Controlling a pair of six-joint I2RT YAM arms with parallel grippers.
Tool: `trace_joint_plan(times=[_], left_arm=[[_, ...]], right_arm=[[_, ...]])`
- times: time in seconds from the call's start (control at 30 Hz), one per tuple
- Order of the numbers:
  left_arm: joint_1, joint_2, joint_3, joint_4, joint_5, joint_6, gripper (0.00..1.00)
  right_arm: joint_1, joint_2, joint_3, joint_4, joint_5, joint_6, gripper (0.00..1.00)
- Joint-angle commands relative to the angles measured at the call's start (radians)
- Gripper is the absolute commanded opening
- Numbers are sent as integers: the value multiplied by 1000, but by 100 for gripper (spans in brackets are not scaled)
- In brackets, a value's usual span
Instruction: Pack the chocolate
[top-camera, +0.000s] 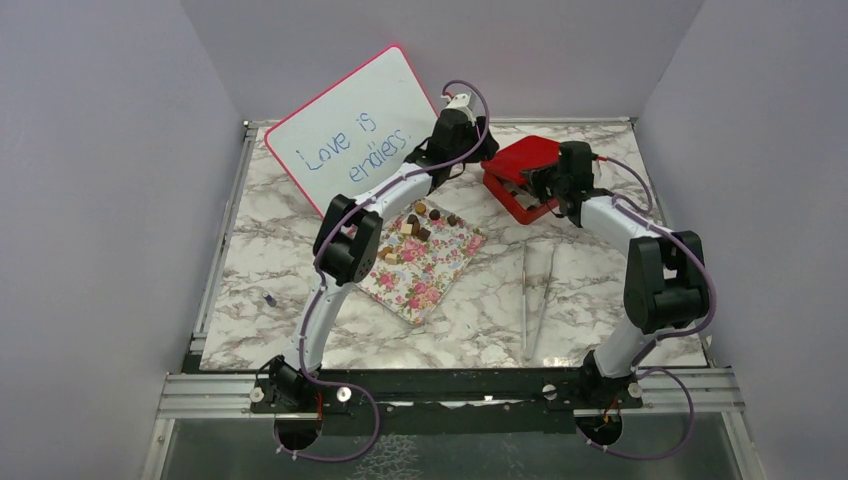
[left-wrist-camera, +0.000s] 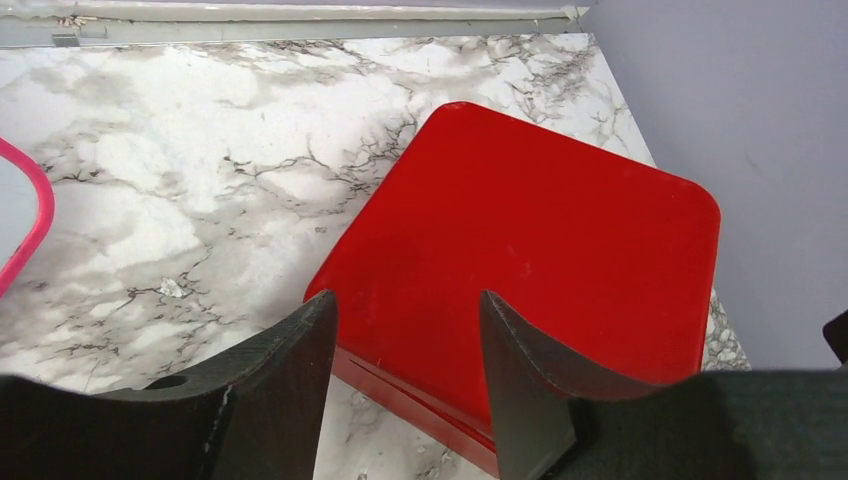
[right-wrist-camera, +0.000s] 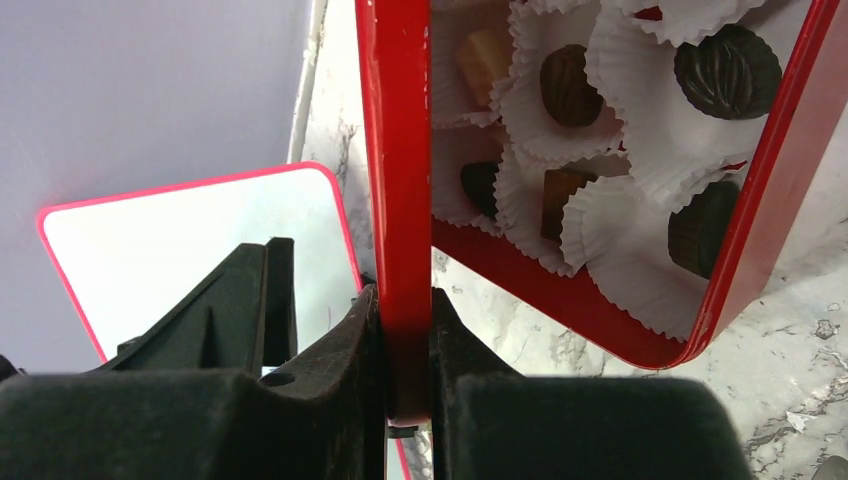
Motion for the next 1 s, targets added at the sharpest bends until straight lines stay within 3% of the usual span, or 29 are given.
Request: trace_joint_plan(times=[0.0, 0.2, 0.47, 0.7, 0.97], left_arm=[[-4, 29, 41, 48, 28, -5, 54], [-5, 54, 31, 87, 40, 5, 53], [-5, 79, 32, 127, 42, 12, 48], [-9, 107, 38, 131, 52, 13, 47], [-14, 119, 19, 134, 63, 29, 45]], right_arm=[[-4, -40, -9, 24, 40, 7, 1], [-4, -59, -52, 24, 30, 28, 4], [-4, -82, -110, -7, 45, 100, 15], [-4, -77, -103, -104, 15, 124, 34], [-2, -131, -141, -207, 32, 126, 41]])
